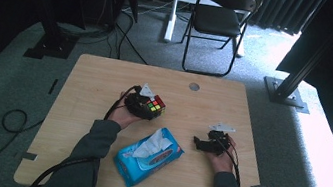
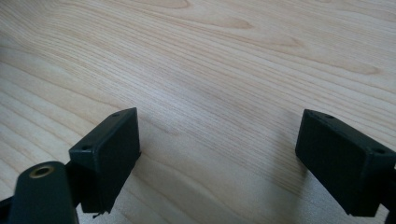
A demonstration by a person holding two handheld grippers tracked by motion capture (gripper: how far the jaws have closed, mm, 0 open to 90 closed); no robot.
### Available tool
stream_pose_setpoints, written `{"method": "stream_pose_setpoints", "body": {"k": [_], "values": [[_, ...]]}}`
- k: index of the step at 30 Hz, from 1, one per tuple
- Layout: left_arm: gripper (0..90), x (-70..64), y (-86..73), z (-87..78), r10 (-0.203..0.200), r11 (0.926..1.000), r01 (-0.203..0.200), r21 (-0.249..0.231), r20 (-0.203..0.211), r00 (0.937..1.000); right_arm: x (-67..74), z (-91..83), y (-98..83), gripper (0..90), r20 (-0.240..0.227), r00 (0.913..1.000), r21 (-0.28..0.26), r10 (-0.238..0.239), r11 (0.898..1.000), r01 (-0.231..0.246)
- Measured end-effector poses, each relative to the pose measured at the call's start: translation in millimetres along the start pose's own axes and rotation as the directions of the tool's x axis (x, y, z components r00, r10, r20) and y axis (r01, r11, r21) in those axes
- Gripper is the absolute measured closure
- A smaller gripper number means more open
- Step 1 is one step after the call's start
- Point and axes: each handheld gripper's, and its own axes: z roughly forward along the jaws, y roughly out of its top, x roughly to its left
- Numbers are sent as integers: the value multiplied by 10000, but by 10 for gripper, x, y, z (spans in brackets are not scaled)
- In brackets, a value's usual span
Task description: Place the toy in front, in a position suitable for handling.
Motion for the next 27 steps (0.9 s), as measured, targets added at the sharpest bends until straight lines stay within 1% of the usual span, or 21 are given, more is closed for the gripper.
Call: {"method": "stream_pose_setpoints", "body": {"k": [13,21,24,26,27], "values": [[341,-48,95,65,89,9999,-88,-75,127,9999,1,-1,0,135,-3,10000,7,16,10000,-16],[341,-67,145,111,202,9998,-202,-11,169,9997,2,-1,0,135,0,10000,8,21,10000,-21],[341,-103,197,135,328,9995,-326,-49,248,9992,2,-1,0,135,1,10000,9,22,10000,-22],[341,-103,197,135,328,9995,-326,-49,248,9992,2,-1,0,135,1,10000,10,22,10000,-22],[341,-127,230,154,418,9991,-417,-40,289,9987,2,-1,0,135,1,10000,10,22,10000,-22]]}}
